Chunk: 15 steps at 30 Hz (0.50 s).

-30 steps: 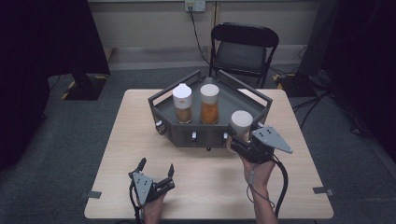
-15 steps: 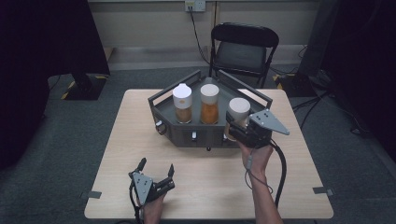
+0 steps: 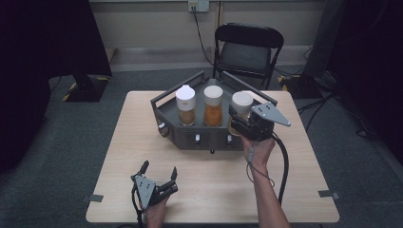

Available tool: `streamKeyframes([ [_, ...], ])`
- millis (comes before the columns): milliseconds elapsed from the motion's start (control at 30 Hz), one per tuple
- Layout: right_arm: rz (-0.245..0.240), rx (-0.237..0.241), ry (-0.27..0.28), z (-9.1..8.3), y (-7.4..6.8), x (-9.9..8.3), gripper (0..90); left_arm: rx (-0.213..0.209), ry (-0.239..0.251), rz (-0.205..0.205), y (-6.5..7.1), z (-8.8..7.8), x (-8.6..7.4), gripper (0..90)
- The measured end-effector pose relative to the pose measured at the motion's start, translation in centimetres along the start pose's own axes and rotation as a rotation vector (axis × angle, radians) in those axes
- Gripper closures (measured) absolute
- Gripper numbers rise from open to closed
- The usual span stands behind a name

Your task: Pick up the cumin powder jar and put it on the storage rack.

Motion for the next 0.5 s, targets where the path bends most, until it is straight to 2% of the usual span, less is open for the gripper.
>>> streamKeyframes([
  [100,-0.008,-0.017,-0.002,0.5,0.3,0.2,33.9,0.0,0.0,0.0,0.0,0.0,0.0,1.0],
  [200,0.006,-0.022,0.003,0.9,0.7,0.2,33.9,0.0,0.001,0.0,0.0,0.0,0.0,1.0],
  [300,-0.006,-0.038,0.004,1.5,0.7,0.3,33.9,0.001,0.001,-0.001,0.0,0.0,0.0,1.0],
  [500,0.001,-0.043,-0.003,2.6,1.1,0.3,33.9,0.001,0.001,-0.002,0.0,0.0,0.0,1.1],
])
Point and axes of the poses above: each handheld gripper's, and its own axes: z roughly forward along the jaws, x roughly out of its top, y roughly to its right, the point moved 6 cm from there along z, roughly forward along the jaws
